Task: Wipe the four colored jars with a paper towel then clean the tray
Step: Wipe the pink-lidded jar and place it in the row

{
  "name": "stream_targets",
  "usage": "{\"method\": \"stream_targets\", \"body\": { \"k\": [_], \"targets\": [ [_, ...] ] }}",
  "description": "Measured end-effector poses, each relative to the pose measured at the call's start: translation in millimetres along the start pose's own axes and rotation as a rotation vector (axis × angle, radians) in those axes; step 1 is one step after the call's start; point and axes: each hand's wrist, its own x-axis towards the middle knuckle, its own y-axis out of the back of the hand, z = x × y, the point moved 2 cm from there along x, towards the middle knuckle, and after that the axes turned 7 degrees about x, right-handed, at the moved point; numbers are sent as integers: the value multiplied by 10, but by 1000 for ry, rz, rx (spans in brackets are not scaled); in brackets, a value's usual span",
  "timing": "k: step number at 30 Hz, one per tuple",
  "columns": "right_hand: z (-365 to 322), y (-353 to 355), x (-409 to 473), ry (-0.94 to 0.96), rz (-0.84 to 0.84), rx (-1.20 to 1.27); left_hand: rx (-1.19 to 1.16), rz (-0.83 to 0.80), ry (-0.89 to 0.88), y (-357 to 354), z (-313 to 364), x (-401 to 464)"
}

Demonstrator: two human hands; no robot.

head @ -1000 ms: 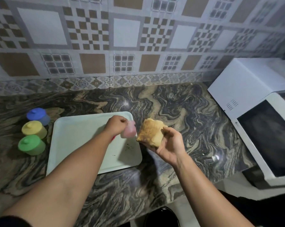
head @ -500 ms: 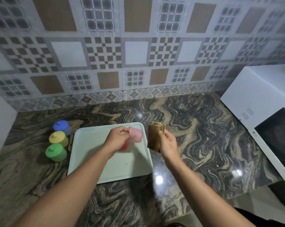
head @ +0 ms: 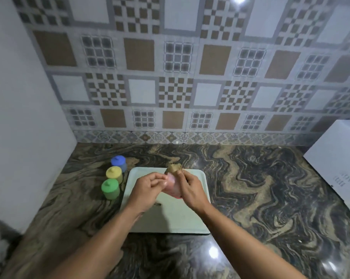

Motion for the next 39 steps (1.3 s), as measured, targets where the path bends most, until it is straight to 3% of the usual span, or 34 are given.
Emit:
{"method": "stream_targets", "body": {
  "k": [1,2,3,6,8,10,12,14,16,19,23,25,26,28,29,31,33,37,38,39],
  "targets": [
    [-2,-33,58,-208,3,166,10,13,2,40,-45,-31],
    [-31,-68,73,-294,16,254,8,40,10,98,-84,-51],
    [-51,-89,50,-230,44,254,4,74,25,146,-118,-67],
    [-48,-224,-143,404,93,-149,-28,136,30,281,-84,-78],
    [38,-371,-208,644,22,-378,-89,134,-9,320,-36,-67],
    [79,-476,-163,515,2,-262,-78,120,-69,340,-45,-65],
    [-54,-515,-65,116,-30,123,-20,93,-139,420,-138,-92],
    [-109,-510,36,-324,-117,356,15,58,-173,524,-274,-109],
    [-141,-527,59,-381,-120,316,32,8,-151,610,-356,-108],
    [-189,-652,41,-76,9,118,-27,-71,-74,640,-342,-46],
    [-116,-769,-30,583,52,-328,-134,-58,-72,670,-270,29],
    [-106,-778,-51,669,55,-283,-139,-78,-150,702,-230,42],
    [-165,-766,-32,539,58,-122,-136,-85,-185,711,-213,40],
    [-304,-764,60,18,1,307,-113,-93,-231,731,-202,69],
    [-330,-763,120,-214,-37,402,-106,-110,-234,739,-200,102],
    [-360,-720,209,-311,-63,327,-105,-151,-195,761,-229,190],
    [-331,-720,267,-153,0,266,-96,-141,-119,776,-295,297],
    [-143,-758,222,620,76,-312,-140,-92,-88,728,-305,411],
    [-110,-768,210,688,73,-317,-141,-106,-123,722,-288,433],
    [-88,-781,200,628,76,-204,-148,-131,-168,718,-264,429]
  ]
}}
